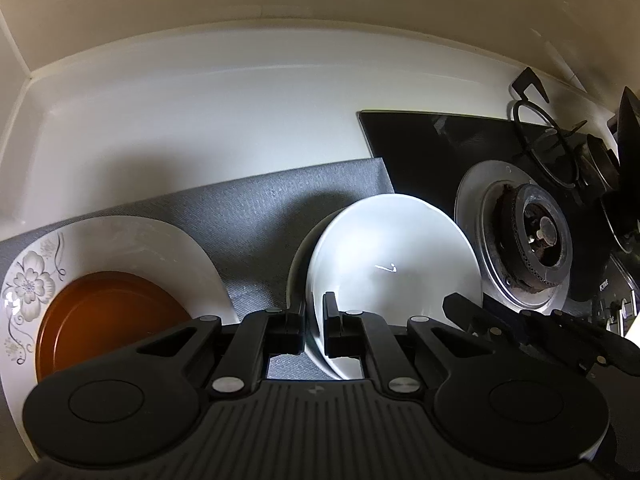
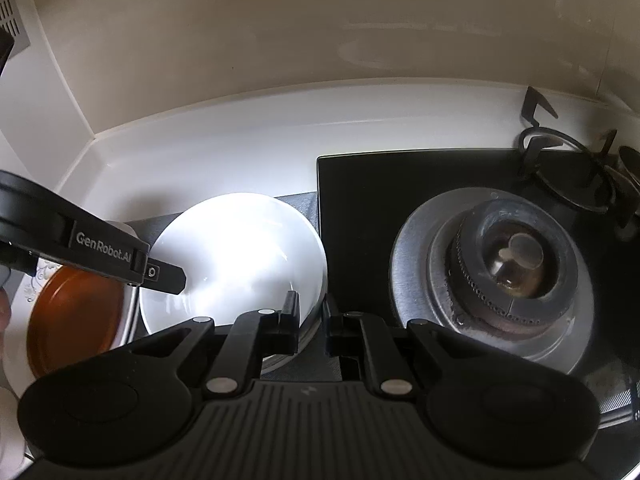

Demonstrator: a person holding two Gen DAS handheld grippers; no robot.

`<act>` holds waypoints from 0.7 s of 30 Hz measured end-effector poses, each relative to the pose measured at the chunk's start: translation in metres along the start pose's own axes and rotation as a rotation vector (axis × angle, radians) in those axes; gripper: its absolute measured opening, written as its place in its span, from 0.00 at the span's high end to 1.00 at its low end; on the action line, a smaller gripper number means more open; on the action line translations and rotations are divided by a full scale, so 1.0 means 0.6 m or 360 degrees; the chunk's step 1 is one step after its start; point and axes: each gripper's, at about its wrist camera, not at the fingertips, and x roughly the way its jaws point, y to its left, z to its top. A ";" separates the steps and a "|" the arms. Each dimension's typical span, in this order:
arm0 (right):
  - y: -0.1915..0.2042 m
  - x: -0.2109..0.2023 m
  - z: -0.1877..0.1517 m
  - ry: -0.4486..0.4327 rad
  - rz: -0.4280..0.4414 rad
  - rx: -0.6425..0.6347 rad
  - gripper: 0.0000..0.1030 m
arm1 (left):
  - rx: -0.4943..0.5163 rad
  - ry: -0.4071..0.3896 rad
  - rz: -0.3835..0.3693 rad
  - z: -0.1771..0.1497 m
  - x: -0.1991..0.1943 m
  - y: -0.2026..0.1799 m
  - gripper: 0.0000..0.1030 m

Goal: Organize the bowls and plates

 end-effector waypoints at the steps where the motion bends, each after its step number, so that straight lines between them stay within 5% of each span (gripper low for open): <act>1: -0.001 0.002 0.000 -0.0001 -0.0003 0.0009 0.89 | -0.0009 0.0004 -0.0011 0.001 0.001 0.003 0.94; 16: 0.005 0.015 -0.003 -0.0025 -0.0041 0.0030 0.89 | -0.0228 0.0068 -0.0215 0.001 -0.007 0.047 0.89; 21: -0.015 0.015 0.000 -0.0016 0.0026 0.0193 0.89 | -0.0312 0.0085 -0.0302 -0.009 -0.016 0.066 0.87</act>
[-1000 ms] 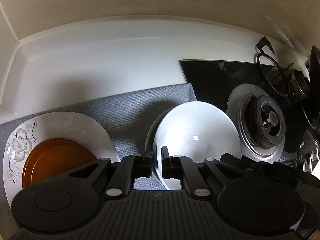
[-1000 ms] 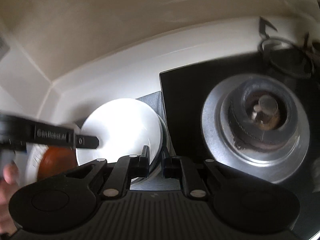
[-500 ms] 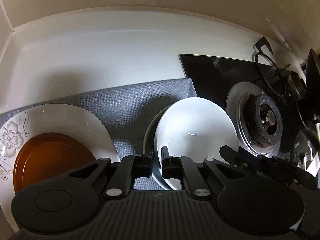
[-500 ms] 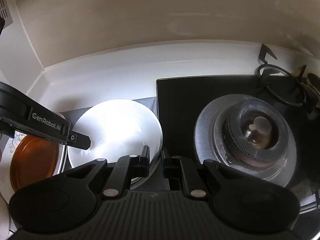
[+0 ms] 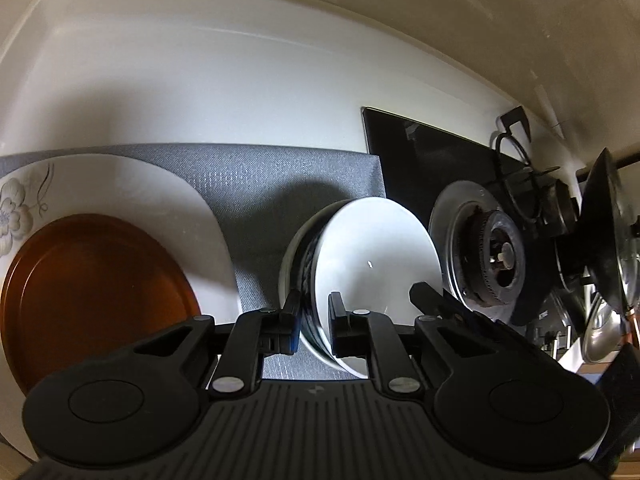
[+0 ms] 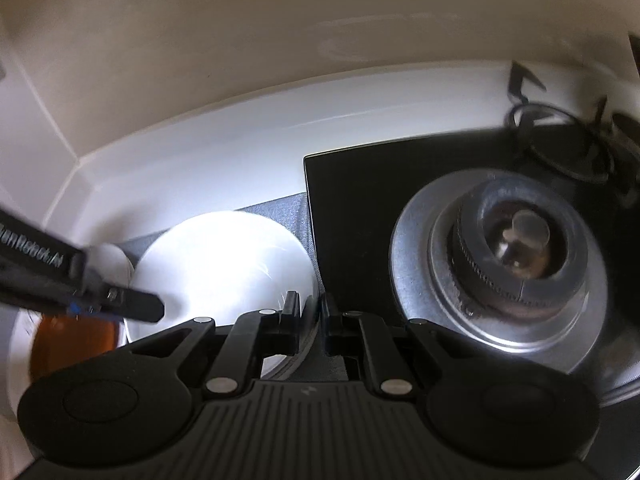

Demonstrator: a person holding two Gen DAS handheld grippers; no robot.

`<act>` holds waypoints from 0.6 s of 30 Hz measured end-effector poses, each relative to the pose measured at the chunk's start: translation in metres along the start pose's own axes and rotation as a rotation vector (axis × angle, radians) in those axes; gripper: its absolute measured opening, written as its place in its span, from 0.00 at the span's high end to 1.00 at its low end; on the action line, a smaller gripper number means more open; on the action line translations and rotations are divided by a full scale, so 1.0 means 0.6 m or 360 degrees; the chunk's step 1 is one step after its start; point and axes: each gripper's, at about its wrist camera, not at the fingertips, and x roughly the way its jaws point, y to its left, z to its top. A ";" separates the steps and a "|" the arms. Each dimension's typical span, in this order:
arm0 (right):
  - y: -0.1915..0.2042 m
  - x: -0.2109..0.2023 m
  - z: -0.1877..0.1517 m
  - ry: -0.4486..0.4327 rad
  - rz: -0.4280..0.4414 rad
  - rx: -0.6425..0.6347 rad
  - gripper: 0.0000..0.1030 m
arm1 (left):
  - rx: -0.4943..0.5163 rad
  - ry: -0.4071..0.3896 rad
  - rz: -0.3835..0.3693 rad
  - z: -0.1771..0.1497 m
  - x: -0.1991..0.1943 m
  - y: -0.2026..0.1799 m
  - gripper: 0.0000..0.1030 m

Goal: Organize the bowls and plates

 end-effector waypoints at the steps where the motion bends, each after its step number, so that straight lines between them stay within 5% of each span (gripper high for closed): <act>1: -0.004 0.000 0.000 0.0001 0.0015 0.0027 0.89 | 0.0007 -0.0008 0.0008 -0.001 -0.002 0.000 0.87; 8: -0.069 0.002 0.005 0.0075 0.0247 0.0488 0.83 | 0.0009 -0.0029 0.0095 0.009 0.007 -0.008 0.80; 18: -0.114 -0.012 -0.020 0.0087 0.0495 0.0892 0.69 | 0.0115 -0.0051 0.0260 0.007 0.035 -0.021 0.74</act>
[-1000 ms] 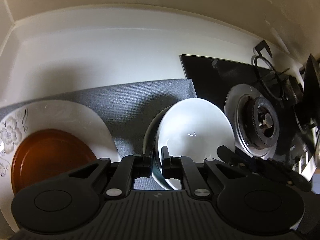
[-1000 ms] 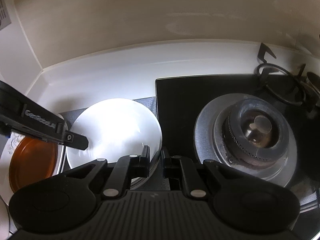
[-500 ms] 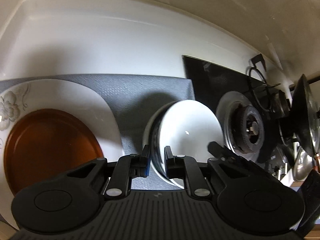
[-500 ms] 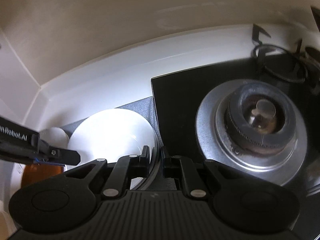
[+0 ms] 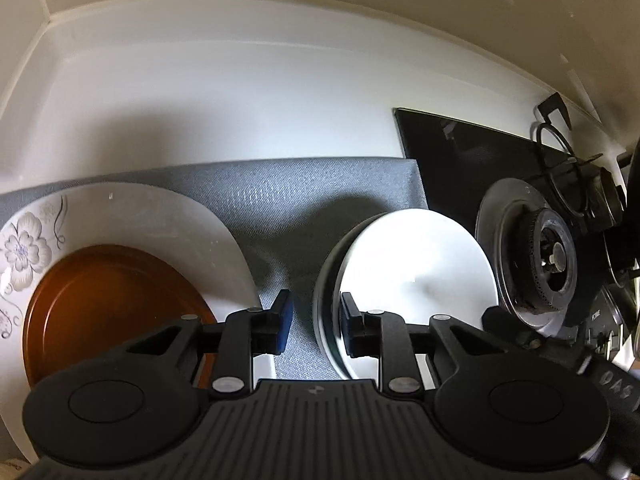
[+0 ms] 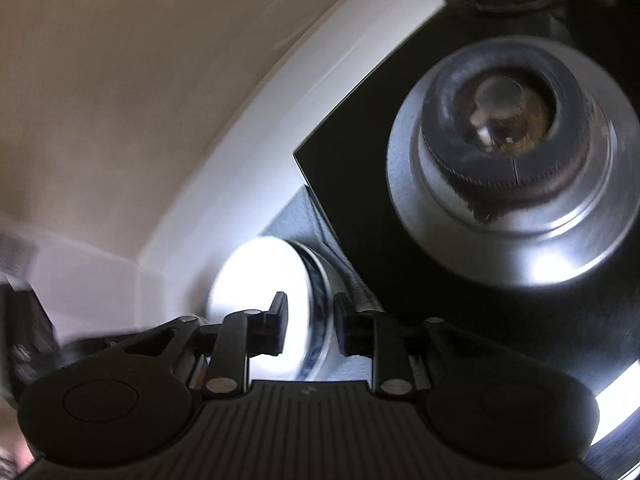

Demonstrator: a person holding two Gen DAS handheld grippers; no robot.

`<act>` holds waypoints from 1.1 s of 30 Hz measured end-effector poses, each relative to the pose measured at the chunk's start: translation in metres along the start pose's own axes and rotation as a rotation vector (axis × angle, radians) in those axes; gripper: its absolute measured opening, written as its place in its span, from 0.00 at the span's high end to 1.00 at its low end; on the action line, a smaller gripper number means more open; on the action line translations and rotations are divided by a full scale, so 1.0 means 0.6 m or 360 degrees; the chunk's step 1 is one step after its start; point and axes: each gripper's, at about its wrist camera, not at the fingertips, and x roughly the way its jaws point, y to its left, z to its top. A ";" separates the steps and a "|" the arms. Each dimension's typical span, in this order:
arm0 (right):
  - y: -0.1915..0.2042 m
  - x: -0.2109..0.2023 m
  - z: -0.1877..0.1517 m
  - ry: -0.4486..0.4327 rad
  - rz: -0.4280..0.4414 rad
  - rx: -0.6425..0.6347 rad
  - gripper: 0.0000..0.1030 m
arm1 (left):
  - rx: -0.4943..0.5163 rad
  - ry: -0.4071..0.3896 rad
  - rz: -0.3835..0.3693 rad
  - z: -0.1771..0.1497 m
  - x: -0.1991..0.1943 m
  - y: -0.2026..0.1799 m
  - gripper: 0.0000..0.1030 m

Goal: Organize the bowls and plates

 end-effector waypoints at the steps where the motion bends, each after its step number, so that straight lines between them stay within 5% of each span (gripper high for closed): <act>1: 0.000 -0.001 -0.002 -0.0003 0.0005 0.0001 0.67 | 0.0015 0.0004 0.0001 0.000 0.001 -0.002 0.74; 11: 0.024 0.027 -0.010 0.0020 -0.0136 -0.0098 0.62 | 0.0104 0.0029 0.0002 -0.016 0.019 -0.020 0.78; 15: 0.027 0.037 -0.008 0.0050 -0.0197 -0.0123 0.77 | 0.0114 0.0029 0.0023 -0.029 0.017 -0.023 0.78; 18: 0.027 0.035 -0.010 0.0100 -0.0236 -0.0137 0.78 | 0.0200 0.0052 0.0075 -0.042 0.013 -0.036 0.78; 29: -0.001 -0.060 -0.101 0.0244 -0.0307 -0.0222 0.78 | 0.0383 0.0176 0.0022 -0.194 -0.023 -0.054 0.76; 33: -0.018 -0.074 -0.129 0.0246 -0.0292 -0.0248 0.74 | 0.0374 0.0161 -0.0039 -0.209 -0.023 -0.048 0.73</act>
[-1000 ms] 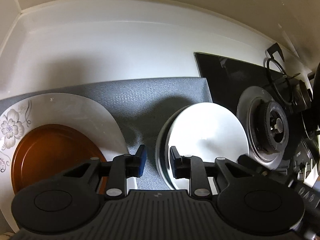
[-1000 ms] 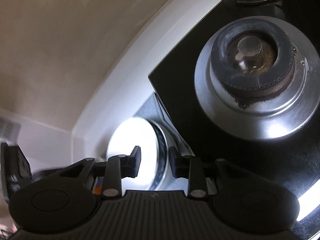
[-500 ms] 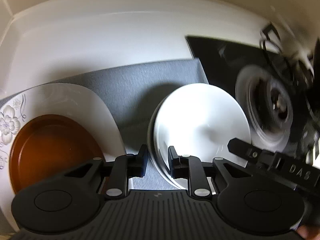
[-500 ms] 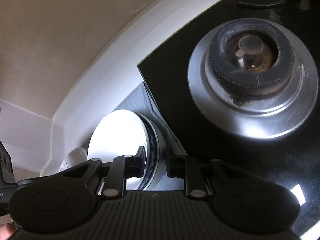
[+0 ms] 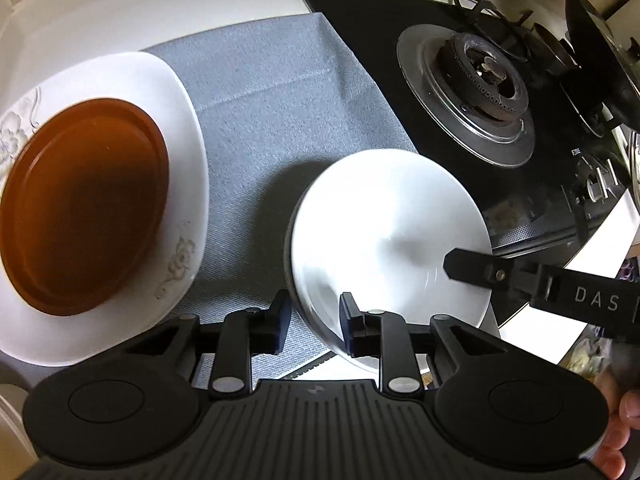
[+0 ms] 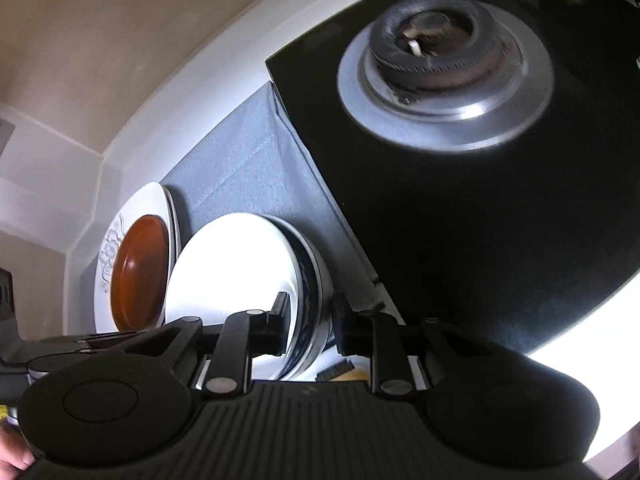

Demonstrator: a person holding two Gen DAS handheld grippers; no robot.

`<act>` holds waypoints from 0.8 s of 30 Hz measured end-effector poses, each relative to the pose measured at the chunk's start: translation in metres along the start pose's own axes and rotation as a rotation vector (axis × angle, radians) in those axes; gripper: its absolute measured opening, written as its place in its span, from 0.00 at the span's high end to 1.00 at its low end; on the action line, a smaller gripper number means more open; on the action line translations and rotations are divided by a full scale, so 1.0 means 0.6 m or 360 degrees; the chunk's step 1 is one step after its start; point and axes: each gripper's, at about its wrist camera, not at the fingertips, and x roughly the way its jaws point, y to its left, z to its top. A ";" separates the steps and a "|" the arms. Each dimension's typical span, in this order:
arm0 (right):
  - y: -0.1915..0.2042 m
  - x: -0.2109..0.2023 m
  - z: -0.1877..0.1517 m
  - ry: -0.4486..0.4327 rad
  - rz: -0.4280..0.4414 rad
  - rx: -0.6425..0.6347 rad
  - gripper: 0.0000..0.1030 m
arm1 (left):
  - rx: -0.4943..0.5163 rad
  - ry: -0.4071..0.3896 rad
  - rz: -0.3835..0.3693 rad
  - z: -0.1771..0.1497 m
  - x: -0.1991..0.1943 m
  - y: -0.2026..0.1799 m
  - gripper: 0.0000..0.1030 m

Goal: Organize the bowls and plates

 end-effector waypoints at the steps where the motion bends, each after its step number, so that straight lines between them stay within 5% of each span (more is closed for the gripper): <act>1: -0.006 0.004 -0.002 0.0013 0.0017 0.0034 0.73 | -0.0004 0.0014 -0.0019 0.002 0.005 0.003 0.73; 8: -0.005 0.036 -0.006 0.0050 0.0006 0.0055 0.70 | -0.0129 0.0012 -0.0161 0.012 0.024 0.039 0.70; 24: 0.011 0.007 -0.048 0.0077 -0.0035 0.0052 0.75 | -0.0129 -0.0064 -0.0258 -0.027 -0.019 0.050 0.74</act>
